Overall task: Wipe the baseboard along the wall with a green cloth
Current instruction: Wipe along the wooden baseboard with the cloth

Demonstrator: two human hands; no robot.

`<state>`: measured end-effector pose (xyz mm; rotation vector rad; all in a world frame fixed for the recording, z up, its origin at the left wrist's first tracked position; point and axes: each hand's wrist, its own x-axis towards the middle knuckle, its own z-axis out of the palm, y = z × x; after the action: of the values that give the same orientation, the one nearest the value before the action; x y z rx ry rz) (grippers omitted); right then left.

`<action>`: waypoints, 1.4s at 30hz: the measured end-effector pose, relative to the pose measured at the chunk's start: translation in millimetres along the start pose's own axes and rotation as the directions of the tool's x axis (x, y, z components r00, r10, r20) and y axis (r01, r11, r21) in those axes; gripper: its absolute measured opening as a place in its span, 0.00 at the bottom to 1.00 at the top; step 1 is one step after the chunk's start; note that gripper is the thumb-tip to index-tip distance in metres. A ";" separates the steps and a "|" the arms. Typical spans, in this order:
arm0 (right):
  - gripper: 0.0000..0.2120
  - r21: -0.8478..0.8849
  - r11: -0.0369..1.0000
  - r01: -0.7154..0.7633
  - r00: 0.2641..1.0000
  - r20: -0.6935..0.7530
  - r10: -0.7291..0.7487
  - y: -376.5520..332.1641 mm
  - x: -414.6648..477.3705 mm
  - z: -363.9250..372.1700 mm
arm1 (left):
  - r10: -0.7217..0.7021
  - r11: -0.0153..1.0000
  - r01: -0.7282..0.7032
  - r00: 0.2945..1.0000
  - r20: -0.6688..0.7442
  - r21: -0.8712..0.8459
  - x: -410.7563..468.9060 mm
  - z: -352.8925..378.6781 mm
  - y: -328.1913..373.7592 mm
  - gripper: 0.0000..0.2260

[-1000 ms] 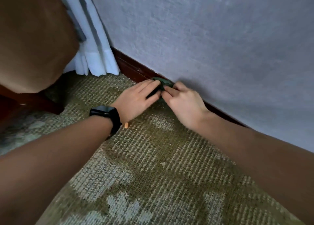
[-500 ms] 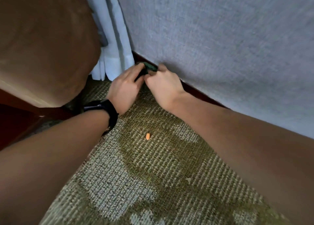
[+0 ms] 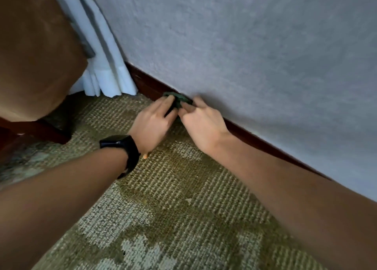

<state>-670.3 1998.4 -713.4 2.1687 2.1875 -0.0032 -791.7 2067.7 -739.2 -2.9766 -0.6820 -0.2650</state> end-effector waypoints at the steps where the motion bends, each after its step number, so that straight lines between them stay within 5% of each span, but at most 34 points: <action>1: 0.17 0.003 1.000 0.002 1.000 0.011 -0.002 8.1 -14.7 0.8 | 0.037 0.999 -0.037 0.999 -0.017 0.008 0.9 -0.4 12.6 0.11; 7: 0.16 0.000 0.999 -0.049 0.998 -0.040 0.049 53.6 -114.5 7.3 | 0.236 0.972 -0.236 0.962 -0.136 0.017 9.3 6.1 93.3 0.13; 11: 0.25 -0.060 0.995 -0.078 0.991 -0.116 0.071 80.3 -173.8 20.7 | 0.345 0.937 -0.349 0.914 -0.212 0.017 16.0 8.1 146.9 0.12; 21: 0.17 0.015 0.998 -0.064 0.991 -0.120 0.065 137.6 -302.2 19.9 | 0.541 0.808 -0.589 0.763 -0.354 -0.035 32.7 7.5 263.5 0.13; 32: 0.19 -0.075 0.997 -0.029 0.985 -0.169 0.016 119.5 -260.4 19.3 | 0.689 0.658 -0.753 0.609 -0.392 -0.014 38.7 14.6 212.5 0.07; 42: 0.20 -0.084 0.994 0.069 0.977 -0.194 -0.084 70.6 -141.3 18.1 | 0.619 0.757 -0.654 0.718 -0.319 -0.004 29.8 14.2 82.9 0.10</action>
<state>-597.9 1857.1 -722.1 2.1245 2.3301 0.2996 -726.8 2007.5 -750.6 -2.9480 0.4253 -0.6918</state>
